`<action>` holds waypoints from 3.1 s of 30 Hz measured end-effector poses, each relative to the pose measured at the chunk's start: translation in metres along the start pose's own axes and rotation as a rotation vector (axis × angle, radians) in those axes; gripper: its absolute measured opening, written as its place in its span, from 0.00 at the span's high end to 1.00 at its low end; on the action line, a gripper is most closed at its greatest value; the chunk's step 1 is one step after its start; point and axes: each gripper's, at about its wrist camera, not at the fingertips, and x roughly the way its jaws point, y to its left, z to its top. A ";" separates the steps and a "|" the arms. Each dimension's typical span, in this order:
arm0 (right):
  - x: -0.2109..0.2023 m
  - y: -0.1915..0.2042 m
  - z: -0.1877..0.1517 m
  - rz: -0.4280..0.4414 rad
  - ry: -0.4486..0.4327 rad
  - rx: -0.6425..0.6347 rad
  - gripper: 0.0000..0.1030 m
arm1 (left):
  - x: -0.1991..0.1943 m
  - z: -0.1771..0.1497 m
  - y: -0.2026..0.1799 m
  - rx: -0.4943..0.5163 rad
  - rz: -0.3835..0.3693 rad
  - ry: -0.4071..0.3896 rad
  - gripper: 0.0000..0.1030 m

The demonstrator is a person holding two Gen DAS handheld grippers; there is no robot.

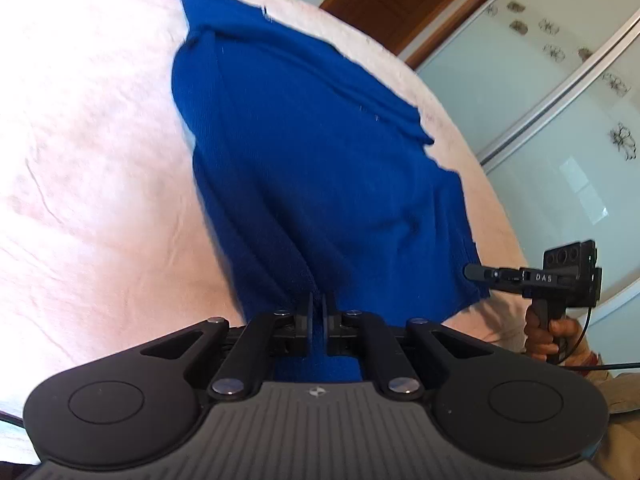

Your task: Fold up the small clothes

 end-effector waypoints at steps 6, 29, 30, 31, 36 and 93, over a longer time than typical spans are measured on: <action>-0.024 0.026 0.019 0.076 -0.111 -0.046 0.86 | -0.028 0.020 -0.031 0.122 0.001 -0.114 0.97; -0.011 0.048 0.118 0.188 -0.316 -0.059 0.86 | -0.046 0.137 -0.076 0.250 0.138 -0.381 0.97; -0.008 0.045 0.124 0.190 -0.326 -0.051 0.86 | -0.042 0.144 -0.077 0.253 0.145 -0.380 0.97; -0.006 0.043 0.130 0.190 -0.334 -0.042 0.86 | -0.038 0.151 -0.077 0.255 0.153 -0.379 0.97; 0.007 0.024 0.154 0.188 -0.365 0.005 0.86 | -0.015 0.181 -0.076 0.255 0.187 -0.366 0.97; 0.115 -0.022 0.264 -0.171 -0.333 -0.233 0.88 | 0.128 0.186 0.049 -0.604 -0.155 -0.021 0.16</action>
